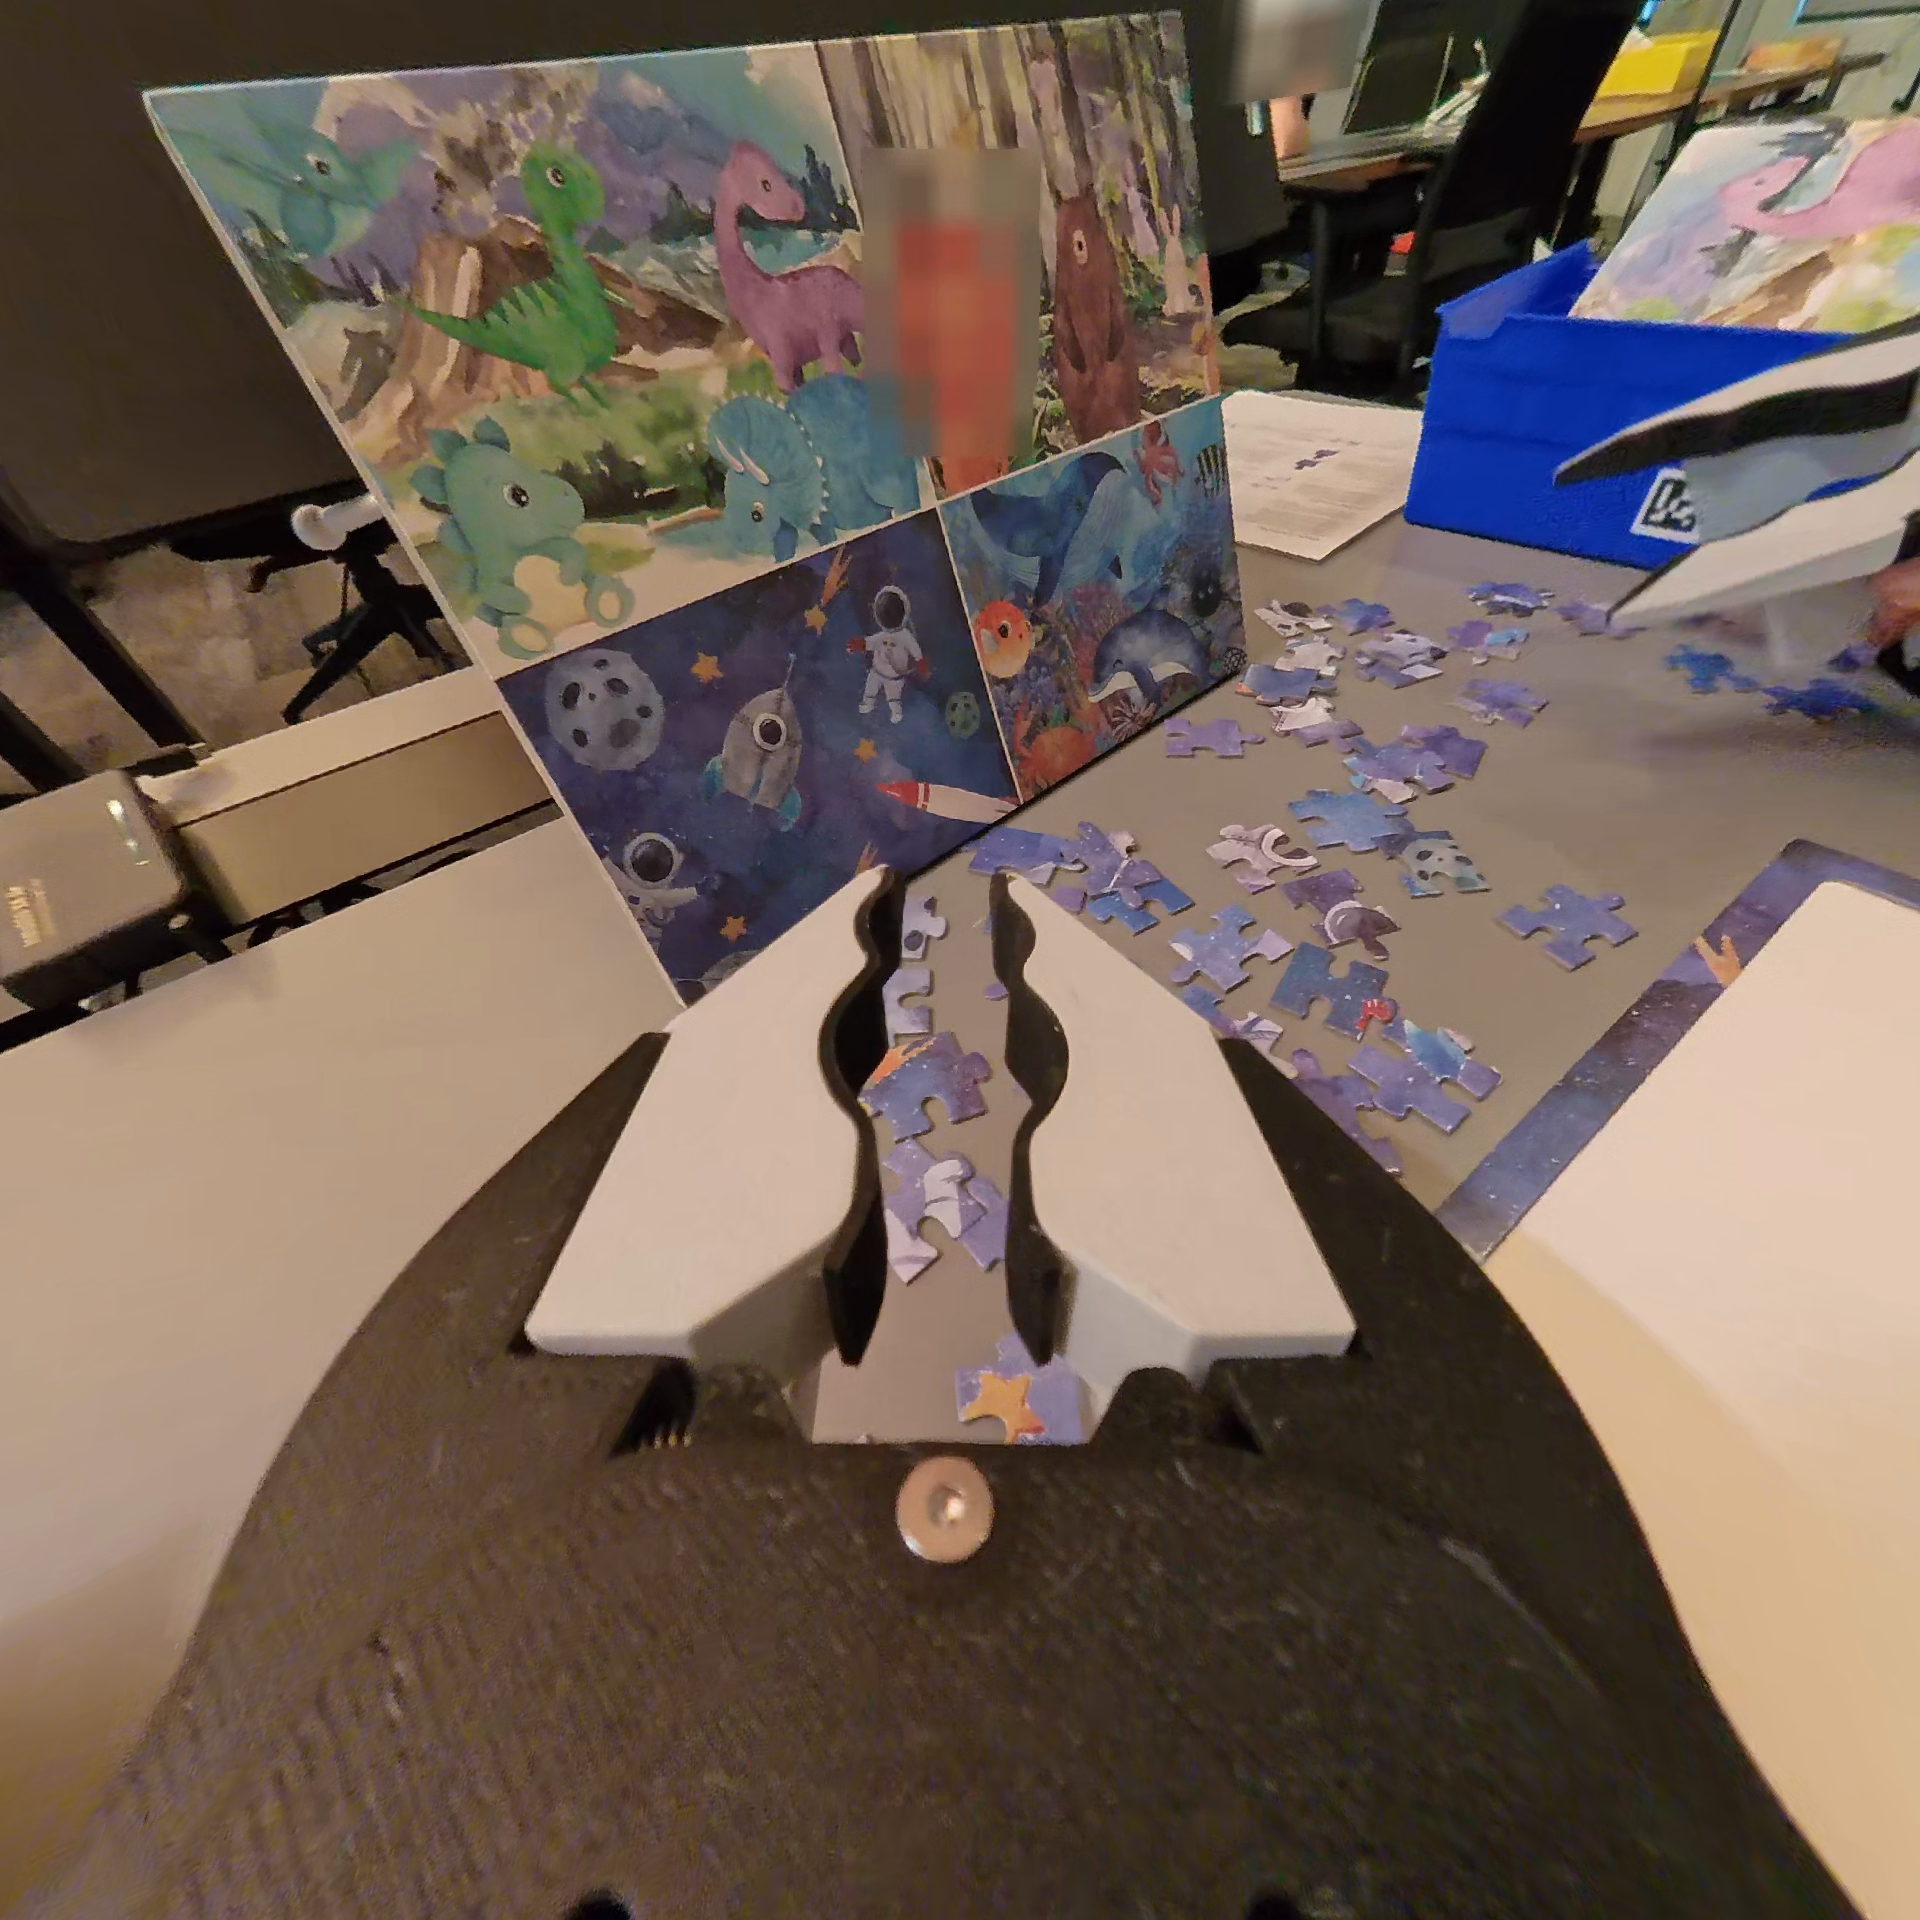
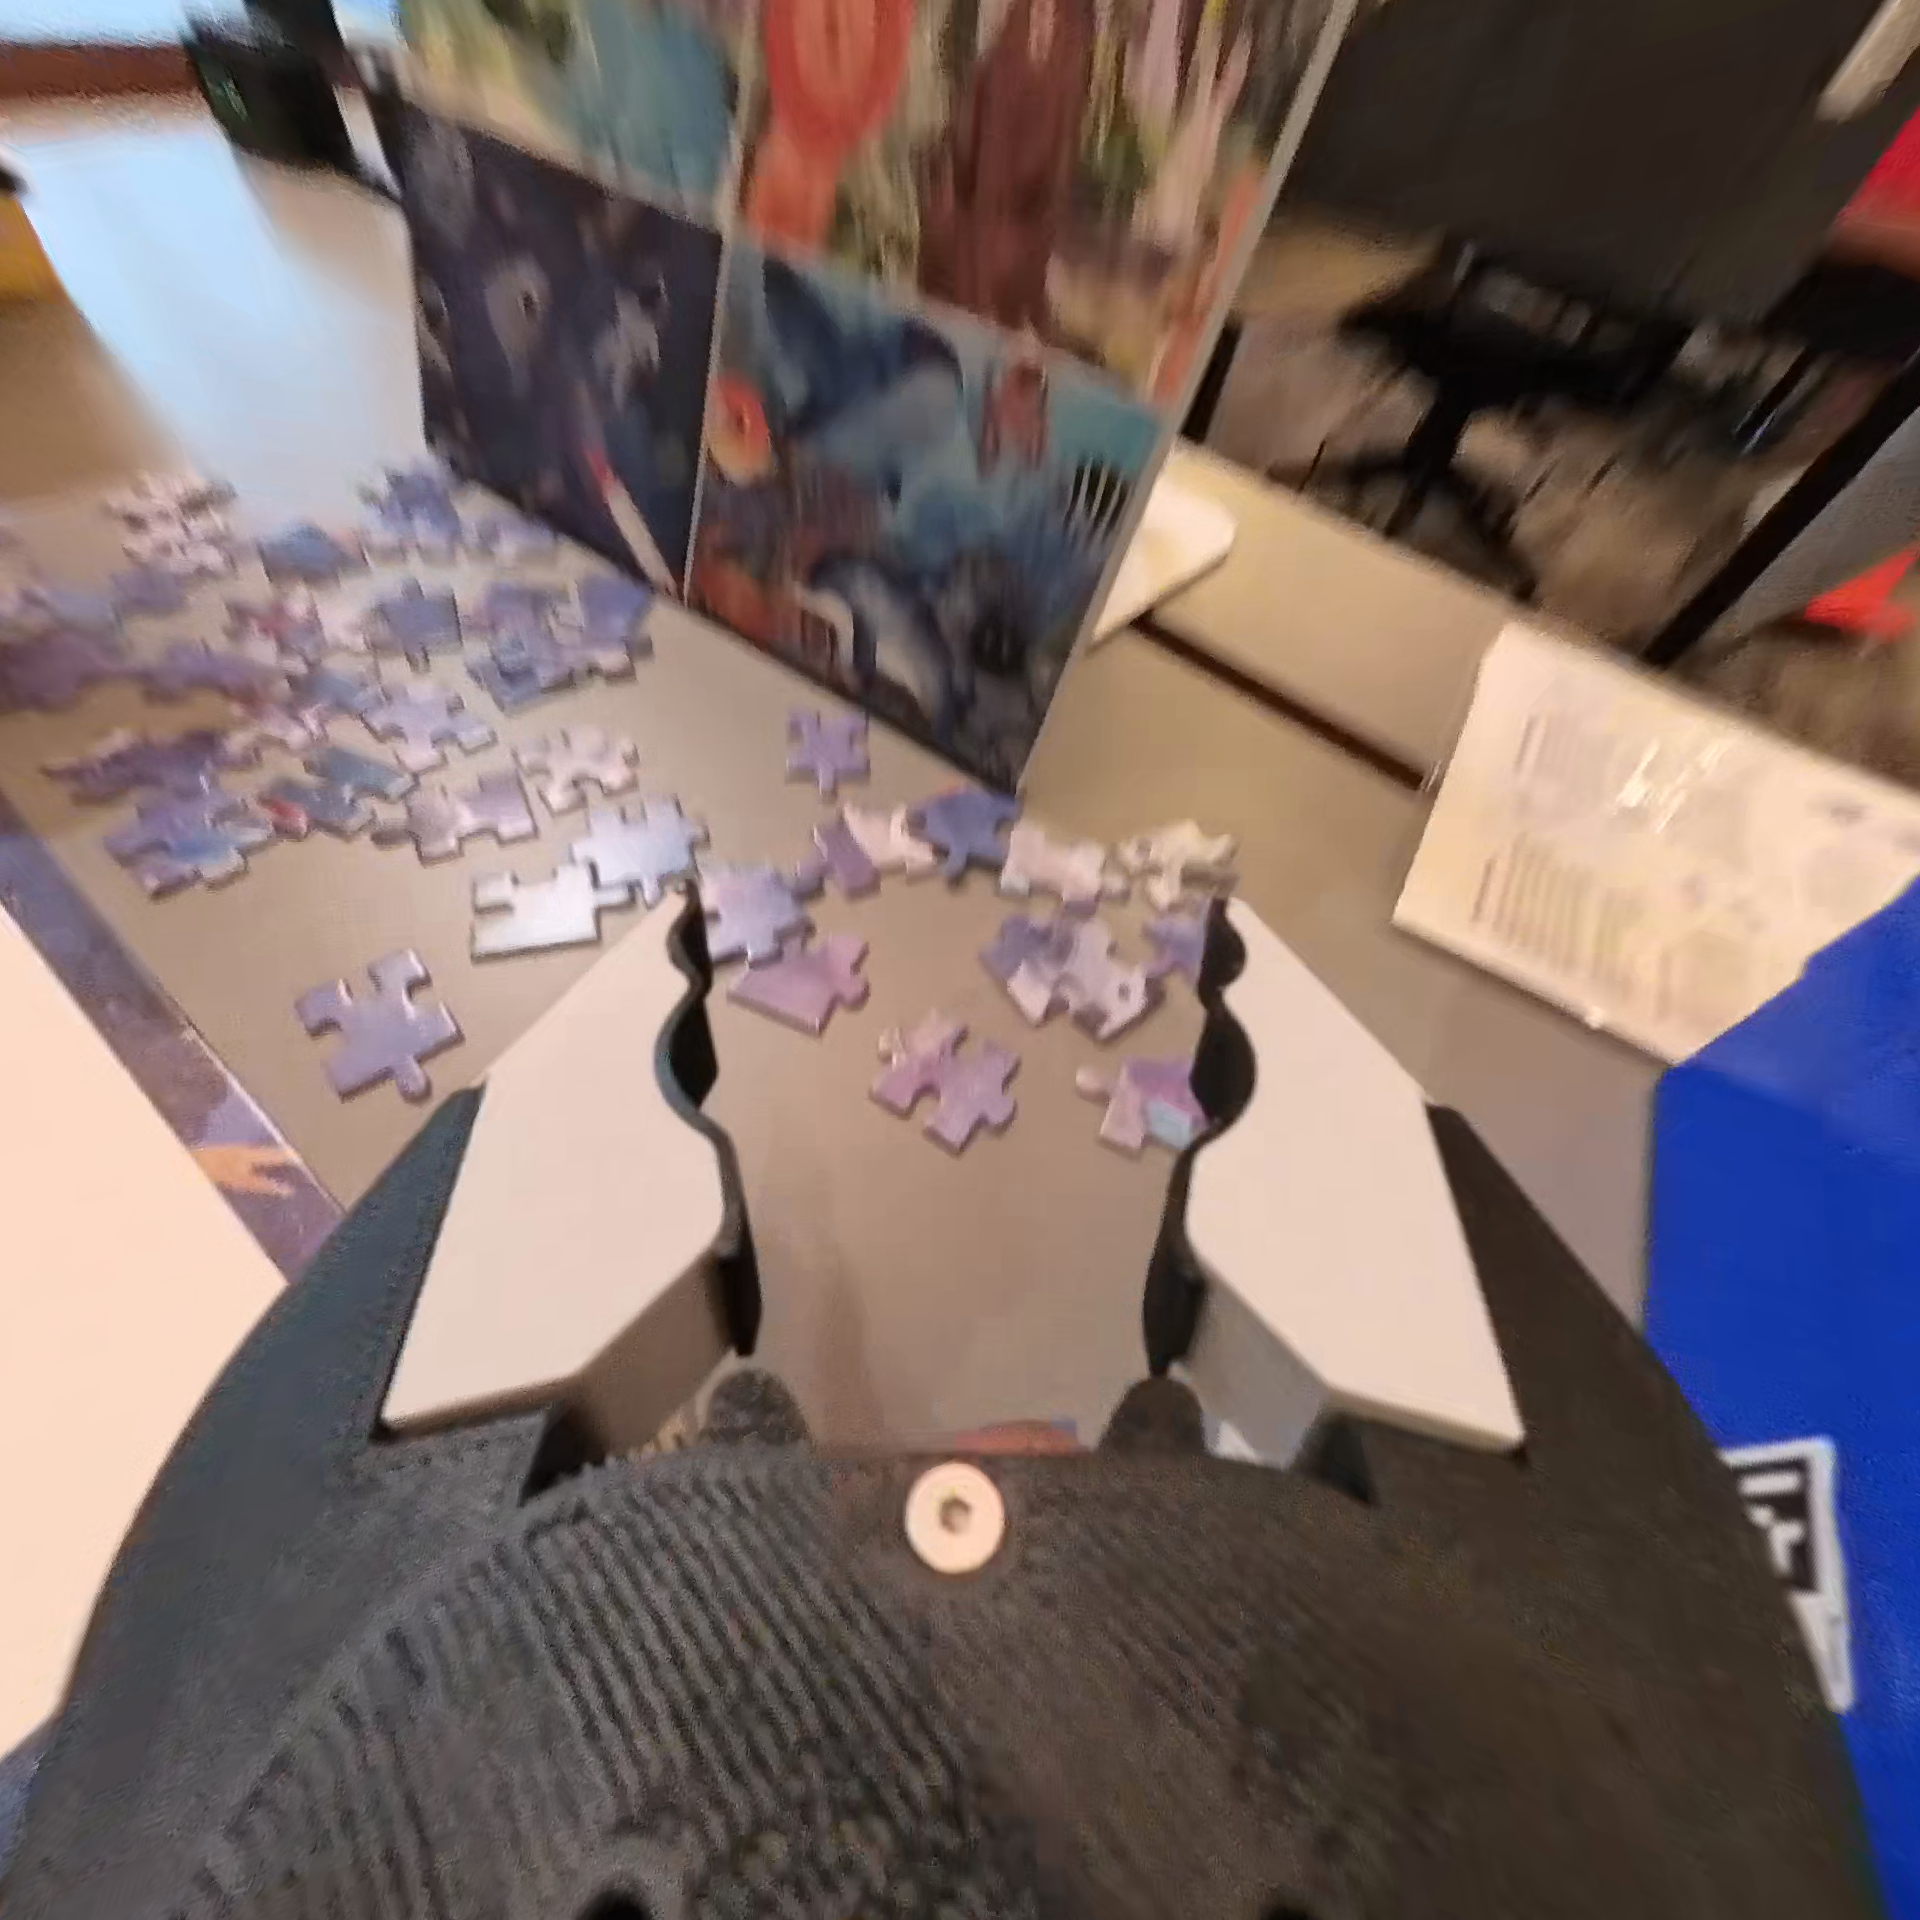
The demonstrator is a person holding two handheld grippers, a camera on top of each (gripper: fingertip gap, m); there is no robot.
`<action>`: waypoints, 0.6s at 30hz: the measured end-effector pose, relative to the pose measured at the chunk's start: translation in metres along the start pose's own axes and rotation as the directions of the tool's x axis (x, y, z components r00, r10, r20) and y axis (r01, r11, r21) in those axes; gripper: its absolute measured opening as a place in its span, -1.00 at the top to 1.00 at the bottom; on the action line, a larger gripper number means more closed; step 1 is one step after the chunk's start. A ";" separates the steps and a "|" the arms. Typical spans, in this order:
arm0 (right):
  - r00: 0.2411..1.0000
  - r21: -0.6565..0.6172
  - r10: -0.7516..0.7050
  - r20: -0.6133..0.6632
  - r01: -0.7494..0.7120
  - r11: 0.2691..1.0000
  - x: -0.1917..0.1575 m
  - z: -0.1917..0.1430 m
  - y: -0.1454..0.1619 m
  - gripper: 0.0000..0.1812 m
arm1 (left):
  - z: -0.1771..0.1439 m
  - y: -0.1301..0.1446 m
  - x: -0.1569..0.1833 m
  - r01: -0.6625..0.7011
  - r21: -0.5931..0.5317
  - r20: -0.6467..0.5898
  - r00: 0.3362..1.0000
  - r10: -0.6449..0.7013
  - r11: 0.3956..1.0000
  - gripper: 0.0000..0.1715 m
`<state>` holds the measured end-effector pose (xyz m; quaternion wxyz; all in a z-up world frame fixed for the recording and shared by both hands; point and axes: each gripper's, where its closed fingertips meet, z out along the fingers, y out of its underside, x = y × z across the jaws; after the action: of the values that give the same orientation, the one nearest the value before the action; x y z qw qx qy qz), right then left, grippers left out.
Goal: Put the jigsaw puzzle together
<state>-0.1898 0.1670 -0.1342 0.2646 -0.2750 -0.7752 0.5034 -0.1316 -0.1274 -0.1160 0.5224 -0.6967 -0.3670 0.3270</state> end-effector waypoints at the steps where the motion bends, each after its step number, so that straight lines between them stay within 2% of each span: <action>1: 1.000 0.050 -0.019 -0.009 0.019 0.999 -0.002 -0.003 -0.009 -0.01 | 0.001 0.001 0.000 0.005 -0.003 -0.004 1.000 -0.005 1.000 0.82; 8: 0.995 0.106 -0.041 0.089 0.032 0.994 -0.033 -0.013 -0.012 0.31 | 0.002 0.005 -0.002 -0.009 -0.030 0.018 1.000 0.010 0.999 0.80; 12: 0.993 0.148 -0.046 0.104 0.030 0.989 -0.037 -0.022 -0.016 0.47 | -0.003 0.001 -0.011 -0.032 -0.024 0.072 0.997 0.033 0.999 0.79; 15: 0.993 0.169 -0.052 0.103 0.034 0.985 -0.037 -0.025 -0.019 0.51 | -0.010 -0.002 -0.028 -0.029 -0.019 0.153 0.988 0.031 0.999 0.71; 18: 0.991 0.175 -0.047 0.128 0.024 0.984 -0.042 -0.024 -0.020 0.52 | -0.022 -0.015 -0.038 0.009 0.037 0.191 0.981 -0.016 0.999 0.66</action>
<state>-0.1471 0.1464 -0.1129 0.2448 -0.2031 -0.7492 0.5809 -0.1353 -0.1678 -0.0939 0.4992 -0.6502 -0.4141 0.3956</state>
